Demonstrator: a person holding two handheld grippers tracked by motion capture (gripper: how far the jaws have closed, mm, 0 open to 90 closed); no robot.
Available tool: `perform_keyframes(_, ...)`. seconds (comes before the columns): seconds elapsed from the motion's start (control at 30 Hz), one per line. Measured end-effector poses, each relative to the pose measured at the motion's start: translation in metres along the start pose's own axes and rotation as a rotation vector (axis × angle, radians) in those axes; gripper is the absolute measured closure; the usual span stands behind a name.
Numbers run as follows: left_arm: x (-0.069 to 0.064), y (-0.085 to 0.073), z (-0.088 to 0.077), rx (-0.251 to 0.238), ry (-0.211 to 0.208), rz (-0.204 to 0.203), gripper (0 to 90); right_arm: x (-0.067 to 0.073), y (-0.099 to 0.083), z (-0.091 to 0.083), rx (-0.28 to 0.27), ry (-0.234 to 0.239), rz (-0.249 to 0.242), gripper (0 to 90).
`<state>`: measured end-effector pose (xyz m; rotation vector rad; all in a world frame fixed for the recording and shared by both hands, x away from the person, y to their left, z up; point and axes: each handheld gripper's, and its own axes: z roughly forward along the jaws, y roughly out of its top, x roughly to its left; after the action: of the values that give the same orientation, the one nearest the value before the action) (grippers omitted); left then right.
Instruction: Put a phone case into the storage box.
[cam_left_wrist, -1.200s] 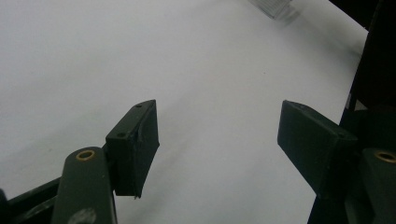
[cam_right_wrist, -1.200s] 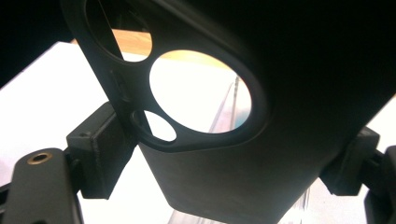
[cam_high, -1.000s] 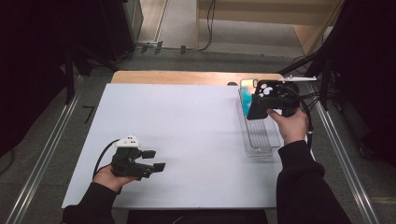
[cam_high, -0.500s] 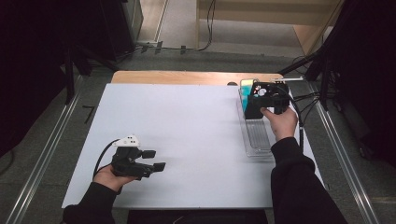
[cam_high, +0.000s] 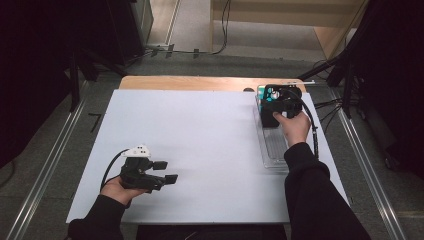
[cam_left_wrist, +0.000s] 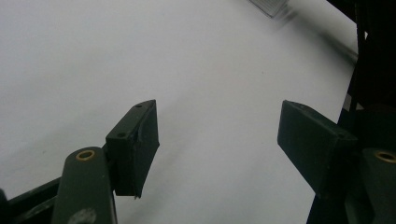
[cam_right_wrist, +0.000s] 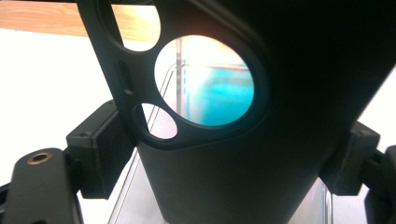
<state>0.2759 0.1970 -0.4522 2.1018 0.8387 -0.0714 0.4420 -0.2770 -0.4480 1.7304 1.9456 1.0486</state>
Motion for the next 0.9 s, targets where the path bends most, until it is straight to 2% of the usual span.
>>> perform_keyframes(0.27, 0.000, 0.000, 0.000, 0.004, -0.003, 0.000, 29.2, 0.004, 0.009, 0.012, 0.028, -0.043, -0.022, 14.7)
perform_keyframes(0.5, 0.001, 0.000, 0.000, 0.004, -0.003, -0.002, 29.2, 0.005, 0.016, 0.019, 0.030, -0.058, -0.012, 14.8)
perform_keyframes(0.73, 0.001, 0.000, 0.001, 0.003, -0.007, -0.001, 29.2, 0.005, 0.016, 0.026, 0.001, -0.062, -0.027, 14.8)
perform_keyframes(0.9, 0.001, 0.001, 0.002, 0.005, -0.012, 0.004, 29.2, 0.004, 0.016, 0.027, 0.001, -0.055, -0.026, 14.5)
